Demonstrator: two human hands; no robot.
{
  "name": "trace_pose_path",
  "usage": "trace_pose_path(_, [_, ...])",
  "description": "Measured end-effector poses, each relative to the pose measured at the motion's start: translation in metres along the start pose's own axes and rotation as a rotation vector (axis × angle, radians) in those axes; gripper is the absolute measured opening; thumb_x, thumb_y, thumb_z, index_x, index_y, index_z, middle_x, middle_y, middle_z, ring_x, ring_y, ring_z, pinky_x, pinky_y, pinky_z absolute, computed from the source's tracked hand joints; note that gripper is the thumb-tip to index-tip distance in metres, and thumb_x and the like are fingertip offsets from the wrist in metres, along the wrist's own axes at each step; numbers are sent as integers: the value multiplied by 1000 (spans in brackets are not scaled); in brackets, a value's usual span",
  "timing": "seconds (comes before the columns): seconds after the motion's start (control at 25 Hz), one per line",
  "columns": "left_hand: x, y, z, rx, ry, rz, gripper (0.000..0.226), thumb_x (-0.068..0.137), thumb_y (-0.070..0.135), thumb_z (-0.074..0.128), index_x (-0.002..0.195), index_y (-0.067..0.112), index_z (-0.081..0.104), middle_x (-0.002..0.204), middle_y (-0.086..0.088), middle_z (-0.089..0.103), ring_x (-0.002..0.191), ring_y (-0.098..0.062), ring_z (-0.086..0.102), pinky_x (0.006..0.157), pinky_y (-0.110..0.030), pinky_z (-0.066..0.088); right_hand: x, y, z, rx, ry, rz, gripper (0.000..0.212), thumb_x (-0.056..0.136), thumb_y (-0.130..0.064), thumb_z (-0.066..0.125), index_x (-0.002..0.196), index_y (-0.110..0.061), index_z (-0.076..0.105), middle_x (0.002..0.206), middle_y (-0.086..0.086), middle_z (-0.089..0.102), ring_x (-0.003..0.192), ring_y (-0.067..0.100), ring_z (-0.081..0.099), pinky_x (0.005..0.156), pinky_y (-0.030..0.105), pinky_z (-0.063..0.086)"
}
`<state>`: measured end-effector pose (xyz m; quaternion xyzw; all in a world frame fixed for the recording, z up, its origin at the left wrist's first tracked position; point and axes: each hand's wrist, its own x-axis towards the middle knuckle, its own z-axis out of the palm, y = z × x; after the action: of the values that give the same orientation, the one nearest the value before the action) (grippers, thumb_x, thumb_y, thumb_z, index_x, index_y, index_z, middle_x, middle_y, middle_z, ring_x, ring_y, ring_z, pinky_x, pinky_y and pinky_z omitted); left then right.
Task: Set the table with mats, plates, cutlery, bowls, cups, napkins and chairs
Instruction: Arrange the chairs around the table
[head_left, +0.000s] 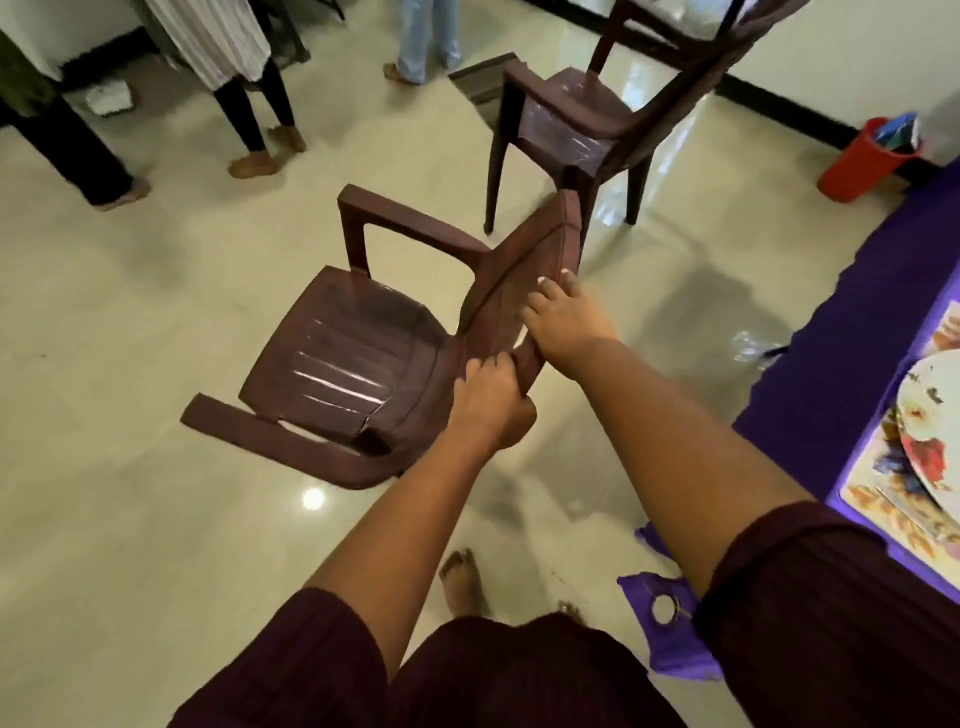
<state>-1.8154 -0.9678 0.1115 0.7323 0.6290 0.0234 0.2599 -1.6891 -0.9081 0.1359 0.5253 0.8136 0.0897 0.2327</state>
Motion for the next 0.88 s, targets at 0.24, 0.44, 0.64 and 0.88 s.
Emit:
trace_pose_path(0.24, [-2,-11,-4,-47,-110,169,52,82,13,51,132,3,41,125,-18,57,111,-38,56,88,-40,45,-11,-12,6,1,-39,80,45,103,-22,25,145,-9,37,151,14,37,144,34,23,118,47,14])
trace_pose_path(0.44, [-28,-16,-3,143,-242,342,68,83,18,52,145,4,29,133,-16,53,114,-36,56,86,-40,46,-66,-43,7,60,-88,253,43,102,-22,26,136,-8,49,141,16,48,137,37,33,110,44,29])
trace_pose_path(0.64, [-69,-45,-10,187,-412,539,53,82,12,53,134,14,44,123,-12,61,108,-33,59,85,-37,48,-122,-104,-19,31,-250,424,37,100,-26,37,127,-13,56,128,10,59,120,33,50,102,43,34])
trace_pose_path(0.88, [-96,-148,-49,619,-123,720,51,84,8,55,131,27,47,120,0,63,114,-27,55,107,-46,33,-149,-165,-44,396,-118,326,34,85,-36,56,116,-23,62,114,2,59,109,28,53,91,39,40])
